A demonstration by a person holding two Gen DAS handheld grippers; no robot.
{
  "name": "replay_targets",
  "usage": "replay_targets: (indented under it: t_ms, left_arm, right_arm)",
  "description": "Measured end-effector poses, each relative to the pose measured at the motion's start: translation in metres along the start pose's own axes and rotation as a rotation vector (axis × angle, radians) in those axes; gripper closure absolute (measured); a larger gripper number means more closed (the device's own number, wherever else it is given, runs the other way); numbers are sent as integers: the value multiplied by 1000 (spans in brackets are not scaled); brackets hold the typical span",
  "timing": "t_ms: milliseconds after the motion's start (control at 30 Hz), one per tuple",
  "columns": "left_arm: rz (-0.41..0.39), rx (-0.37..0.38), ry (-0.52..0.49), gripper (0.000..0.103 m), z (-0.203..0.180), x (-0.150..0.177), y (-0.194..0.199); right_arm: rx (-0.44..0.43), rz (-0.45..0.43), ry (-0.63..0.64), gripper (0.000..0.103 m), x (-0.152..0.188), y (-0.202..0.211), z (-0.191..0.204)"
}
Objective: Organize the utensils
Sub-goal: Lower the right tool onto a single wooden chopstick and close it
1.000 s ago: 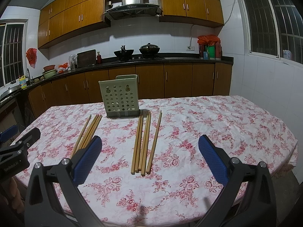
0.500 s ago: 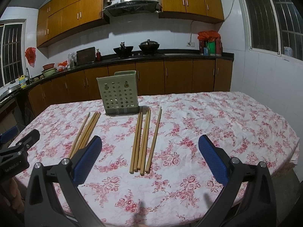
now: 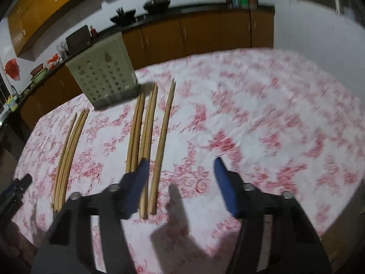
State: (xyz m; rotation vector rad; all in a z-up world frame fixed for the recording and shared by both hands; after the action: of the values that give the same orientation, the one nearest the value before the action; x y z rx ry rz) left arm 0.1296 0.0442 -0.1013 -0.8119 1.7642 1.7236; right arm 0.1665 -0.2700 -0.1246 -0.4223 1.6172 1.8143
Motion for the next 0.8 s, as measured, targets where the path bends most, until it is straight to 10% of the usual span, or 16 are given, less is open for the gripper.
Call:
replay_targets:
  t_ms: [433,800]
  left_arm:
    - [112,102,34,52,-14,-2,-38]
    - [162,158,10,75,-28,-3,-52]
  right_arm:
    - [37,68,84,94,-11,-40,18]
    - [44,59,68,94,-17,-41,9]
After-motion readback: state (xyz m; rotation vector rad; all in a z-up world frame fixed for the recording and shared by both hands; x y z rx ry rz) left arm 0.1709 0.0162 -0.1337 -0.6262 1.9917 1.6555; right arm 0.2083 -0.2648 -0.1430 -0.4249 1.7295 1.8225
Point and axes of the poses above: each gripper's, at about its wrist camera, not at the fingertips, and y roughly against the way its jaws point, z to its left, x to its underside, the point moved 6 cm from there along -y, roughly the way its jaws point, and after that the axes turned 3 degrees about x, right-handed, at the moved point
